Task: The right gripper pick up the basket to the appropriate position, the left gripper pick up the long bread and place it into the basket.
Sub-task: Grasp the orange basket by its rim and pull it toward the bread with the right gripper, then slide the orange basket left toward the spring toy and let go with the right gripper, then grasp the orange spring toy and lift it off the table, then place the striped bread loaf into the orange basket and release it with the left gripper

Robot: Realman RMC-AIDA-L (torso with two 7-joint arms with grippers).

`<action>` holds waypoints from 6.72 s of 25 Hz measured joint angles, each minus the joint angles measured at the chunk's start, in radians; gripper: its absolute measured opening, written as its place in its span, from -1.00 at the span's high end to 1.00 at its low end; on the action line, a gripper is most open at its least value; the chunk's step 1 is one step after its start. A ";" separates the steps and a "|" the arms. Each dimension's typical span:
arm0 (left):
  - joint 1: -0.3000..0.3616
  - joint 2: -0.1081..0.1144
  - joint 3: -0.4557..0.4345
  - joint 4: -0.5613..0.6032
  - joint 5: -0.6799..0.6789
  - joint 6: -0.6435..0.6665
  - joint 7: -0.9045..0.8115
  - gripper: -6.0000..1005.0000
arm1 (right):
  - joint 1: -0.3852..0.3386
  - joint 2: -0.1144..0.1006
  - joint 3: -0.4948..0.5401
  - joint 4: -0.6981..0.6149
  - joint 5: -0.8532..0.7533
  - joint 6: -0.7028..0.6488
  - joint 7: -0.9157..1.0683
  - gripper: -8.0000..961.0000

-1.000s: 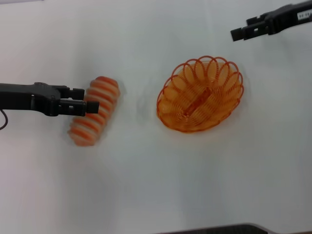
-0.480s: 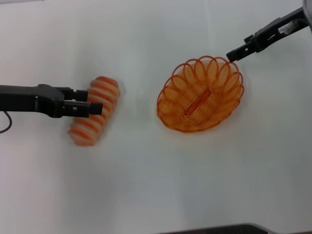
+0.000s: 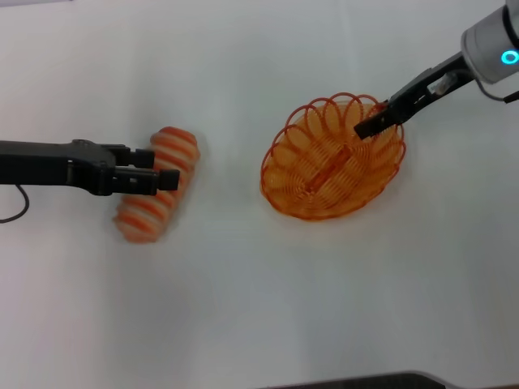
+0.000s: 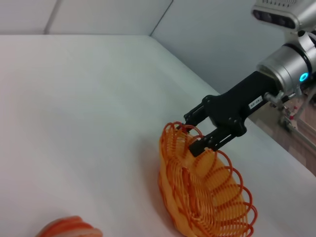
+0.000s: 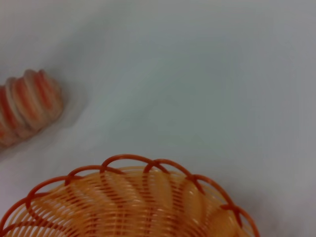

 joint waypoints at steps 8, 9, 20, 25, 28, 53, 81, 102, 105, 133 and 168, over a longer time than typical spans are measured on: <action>-0.003 -0.002 0.001 0.000 0.000 -0.001 0.003 -0.68 | -0.006 0.002 -0.003 0.001 0.005 0.001 0.008 -0.19; -0.003 -0.003 0.001 0.000 0.000 -0.001 0.003 -0.68 | -0.007 0.002 -0.002 0.001 0.006 0.000 0.009 -0.12; -0.002 -0.009 0.001 0.005 0.000 0.018 0.004 -0.68 | -0.035 0.004 0.034 -0.008 0.049 -0.012 0.014 0.78; -0.004 -0.009 0.000 0.005 0.000 0.019 0.003 -0.68 | -0.105 -0.020 0.091 -0.010 0.206 -0.019 0.014 0.81; -0.011 -0.008 0.001 0.004 0.000 0.019 -0.001 -0.68 | -0.165 -0.029 0.129 -0.010 0.316 -0.029 0.026 0.80; -0.076 -0.009 -0.009 0.003 -0.003 -0.017 -0.004 -0.68 | -0.379 0.065 0.225 0.084 0.549 0.055 0.015 0.76; -0.039 -0.011 -0.021 0.000 -0.003 -0.022 -0.004 -0.66 | -0.438 -0.014 0.213 -0.011 0.785 -0.404 -0.523 -0.28; -0.163 -0.013 0.251 0.266 0.326 -0.092 -0.636 -0.64 | -0.381 0.023 0.153 -0.024 0.619 -0.310 -0.559 -0.28; -0.187 -0.032 0.300 0.259 0.353 -0.097 -0.668 -0.64 | -0.388 0.023 0.162 -0.023 0.623 -0.320 -0.560 -0.28; -0.256 -0.103 0.499 0.162 0.474 -0.191 -0.785 -0.32 | -0.389 0.044 0.177 -0.021 0.625 -0.348 -0.564 -0.28; -0.484 -0.103 0.432 0.133 0.274 -0.250 -0.238 0.36 | -0.439 0.046 0.389 -0.009 0.637 -0.319 -0.565 -0.28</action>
